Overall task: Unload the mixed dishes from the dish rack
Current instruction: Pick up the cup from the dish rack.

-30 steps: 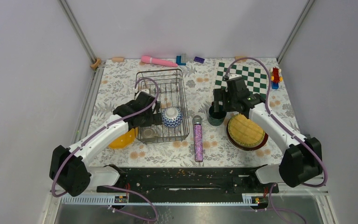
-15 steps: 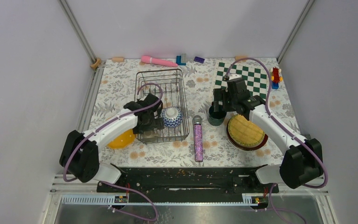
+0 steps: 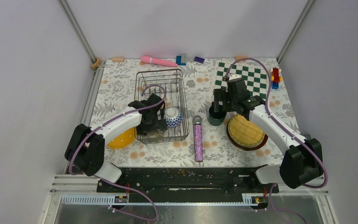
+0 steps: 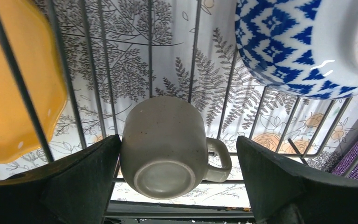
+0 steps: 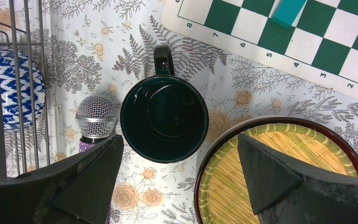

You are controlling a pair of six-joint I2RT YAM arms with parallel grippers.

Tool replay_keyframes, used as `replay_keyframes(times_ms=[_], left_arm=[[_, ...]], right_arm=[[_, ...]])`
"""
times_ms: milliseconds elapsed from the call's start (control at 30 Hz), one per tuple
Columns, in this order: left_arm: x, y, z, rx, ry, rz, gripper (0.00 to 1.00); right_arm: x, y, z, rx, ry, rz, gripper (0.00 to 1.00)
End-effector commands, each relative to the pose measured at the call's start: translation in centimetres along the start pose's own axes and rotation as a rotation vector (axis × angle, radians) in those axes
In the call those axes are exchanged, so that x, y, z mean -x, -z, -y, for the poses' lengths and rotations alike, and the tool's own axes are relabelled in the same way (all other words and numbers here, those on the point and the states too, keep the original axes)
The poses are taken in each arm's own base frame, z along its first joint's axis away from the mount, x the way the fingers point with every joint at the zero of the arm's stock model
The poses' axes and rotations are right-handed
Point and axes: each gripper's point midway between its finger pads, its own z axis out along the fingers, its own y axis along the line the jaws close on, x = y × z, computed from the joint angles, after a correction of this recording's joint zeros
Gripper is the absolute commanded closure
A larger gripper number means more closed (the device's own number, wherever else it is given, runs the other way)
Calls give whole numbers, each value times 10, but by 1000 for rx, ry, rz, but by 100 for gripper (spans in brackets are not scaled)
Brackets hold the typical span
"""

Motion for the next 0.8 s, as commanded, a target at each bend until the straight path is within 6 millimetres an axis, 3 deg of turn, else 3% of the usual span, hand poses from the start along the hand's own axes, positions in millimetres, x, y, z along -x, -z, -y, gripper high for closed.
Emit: replay_keyframes(times_ms=[0,233,500,767], left_arm=[[12,2,23,-94,-34,14,3],[8,2,26,-128,-125,11,5],[-11,0,17,-120,-176,-24,4],[-9,-2,13,-78,-194,-17,2]], right_arm=[[10,2,7,-34,8,44,0],[10,2,8,-40,8,42,0],[9,-1,10,-49,8,35,0],[8,-3,8,-46,5,27,0]])
